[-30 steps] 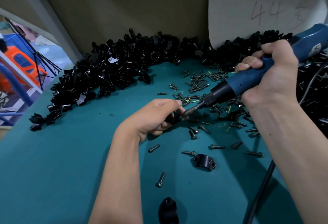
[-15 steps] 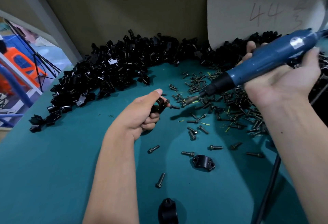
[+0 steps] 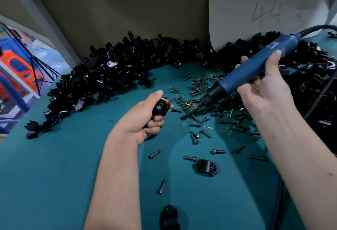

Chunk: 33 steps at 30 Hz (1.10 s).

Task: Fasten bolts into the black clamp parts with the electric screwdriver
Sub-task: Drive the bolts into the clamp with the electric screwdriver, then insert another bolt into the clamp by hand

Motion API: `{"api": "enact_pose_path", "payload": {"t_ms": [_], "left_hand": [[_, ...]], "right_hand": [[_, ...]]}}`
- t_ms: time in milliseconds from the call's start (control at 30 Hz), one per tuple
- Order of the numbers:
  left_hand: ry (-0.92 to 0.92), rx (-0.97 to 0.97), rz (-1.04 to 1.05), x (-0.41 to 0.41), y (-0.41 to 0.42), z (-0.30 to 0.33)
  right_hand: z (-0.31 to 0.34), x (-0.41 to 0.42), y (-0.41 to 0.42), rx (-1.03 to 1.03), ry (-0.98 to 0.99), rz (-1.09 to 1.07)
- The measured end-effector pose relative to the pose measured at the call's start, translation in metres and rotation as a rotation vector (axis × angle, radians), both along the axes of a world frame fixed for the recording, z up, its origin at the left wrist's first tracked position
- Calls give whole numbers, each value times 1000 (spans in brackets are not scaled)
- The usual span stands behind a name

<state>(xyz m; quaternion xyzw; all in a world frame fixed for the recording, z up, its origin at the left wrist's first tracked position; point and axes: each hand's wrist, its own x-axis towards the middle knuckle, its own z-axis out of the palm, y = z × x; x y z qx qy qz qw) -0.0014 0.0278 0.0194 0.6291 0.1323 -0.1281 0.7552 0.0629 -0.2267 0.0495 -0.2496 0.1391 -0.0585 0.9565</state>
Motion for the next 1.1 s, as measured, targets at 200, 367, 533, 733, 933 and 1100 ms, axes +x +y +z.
{"api": "enact_pose_path", "payload": {"t_ms": [200,367,533,733,933,1100], "left_hand": [[-4,9,-31,-1,1,0],[4,10,-18,-1,0,1],[8,13,-14,0,-6,1],[12,25,-29,0,-13,3],[10,22,-56,-1,-17,5],[-6,4,-65,-1,-20,7]], "right_hand": [[-3,1,2,45,69,29],[-5,-1,-1,19,140,77],[-1,2,-7,-66,133,124],[-9,4,-10,-885,192,160],[-16,-1,-13,-1511,204,308],[1,-12,12,-1636,-396,268]]}}
